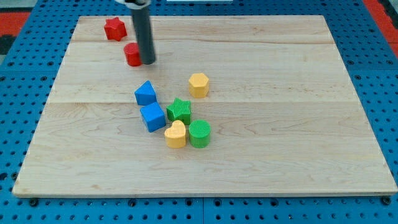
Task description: Point your arm towards the yellow hexagon
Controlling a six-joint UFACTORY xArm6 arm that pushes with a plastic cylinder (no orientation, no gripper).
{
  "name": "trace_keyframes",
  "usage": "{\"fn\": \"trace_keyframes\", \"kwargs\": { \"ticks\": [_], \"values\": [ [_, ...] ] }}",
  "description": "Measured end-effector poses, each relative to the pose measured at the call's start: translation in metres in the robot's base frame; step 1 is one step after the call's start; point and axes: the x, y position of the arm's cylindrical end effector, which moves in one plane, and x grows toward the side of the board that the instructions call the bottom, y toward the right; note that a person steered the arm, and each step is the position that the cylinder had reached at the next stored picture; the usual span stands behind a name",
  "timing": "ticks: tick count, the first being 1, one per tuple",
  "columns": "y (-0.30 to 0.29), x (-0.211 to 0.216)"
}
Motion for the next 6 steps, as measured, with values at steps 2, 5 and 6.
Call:
{"fn": "trace_keyframes", "kwargs": {
  "ticks": [2,5,6],
  "values": [
    [-0.025,-0.01],
    [0.169,0.024],
    [0.194,0.085]
  ]
}}
